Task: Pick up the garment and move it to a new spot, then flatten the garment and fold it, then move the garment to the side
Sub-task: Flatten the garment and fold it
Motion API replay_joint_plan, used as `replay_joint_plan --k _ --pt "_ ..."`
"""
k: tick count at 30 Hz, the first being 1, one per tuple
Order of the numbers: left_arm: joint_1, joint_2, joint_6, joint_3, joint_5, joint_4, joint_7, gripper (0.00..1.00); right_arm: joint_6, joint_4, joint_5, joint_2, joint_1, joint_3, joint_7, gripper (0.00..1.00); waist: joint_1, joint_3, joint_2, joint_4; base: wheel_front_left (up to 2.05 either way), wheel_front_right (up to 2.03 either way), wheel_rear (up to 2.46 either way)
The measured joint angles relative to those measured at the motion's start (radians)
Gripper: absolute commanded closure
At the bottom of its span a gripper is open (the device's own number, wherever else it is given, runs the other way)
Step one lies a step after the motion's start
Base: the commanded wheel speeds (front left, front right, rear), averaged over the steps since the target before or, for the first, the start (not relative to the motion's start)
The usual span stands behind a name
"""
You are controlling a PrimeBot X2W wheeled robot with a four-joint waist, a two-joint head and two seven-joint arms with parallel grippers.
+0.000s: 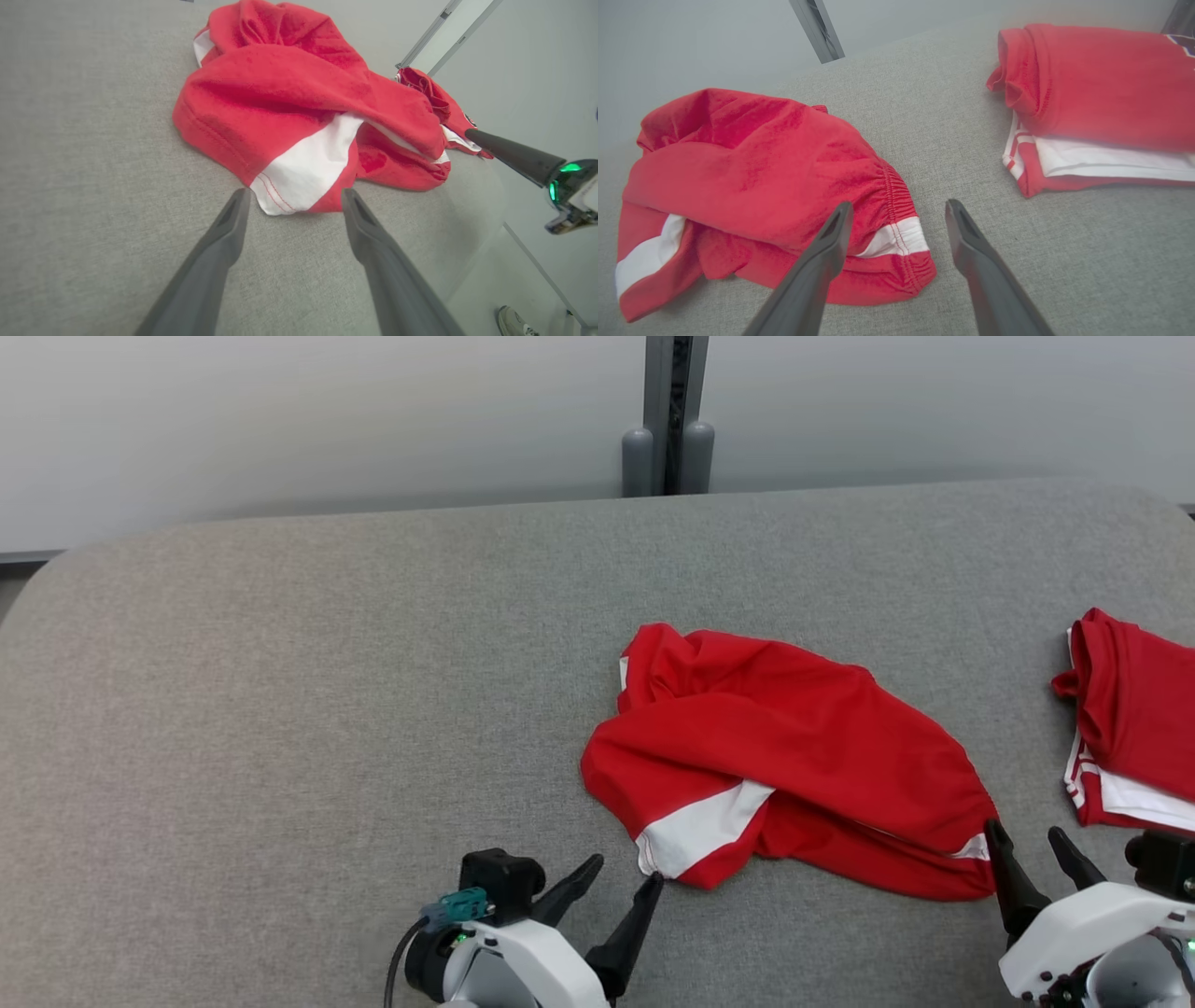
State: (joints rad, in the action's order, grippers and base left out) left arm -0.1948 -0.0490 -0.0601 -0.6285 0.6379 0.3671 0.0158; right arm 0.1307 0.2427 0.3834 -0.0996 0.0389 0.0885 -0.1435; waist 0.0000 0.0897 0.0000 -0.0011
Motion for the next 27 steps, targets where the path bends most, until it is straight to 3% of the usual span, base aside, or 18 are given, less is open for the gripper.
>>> replay_joint_plan --k 8,27 --pt "-0.082 0.0 0.006 -0.1 0.167 0.077 -0.015 0.0 0.0 0.031 0.029 -0.032 0.062 -0.041 0.003 0.0 0.0 0.054 0.0 -0.021 0.0 0.0 0.0" --pt "-0.251 0.002 0.045 -0.281 0.365 0.246 0.021 0.0 0.0 0.17 0.118 -0.066 0.151 -0.164 0.038 0.0 0.0 0.115 0.0 -0.033 0.0 0.0 0.0"
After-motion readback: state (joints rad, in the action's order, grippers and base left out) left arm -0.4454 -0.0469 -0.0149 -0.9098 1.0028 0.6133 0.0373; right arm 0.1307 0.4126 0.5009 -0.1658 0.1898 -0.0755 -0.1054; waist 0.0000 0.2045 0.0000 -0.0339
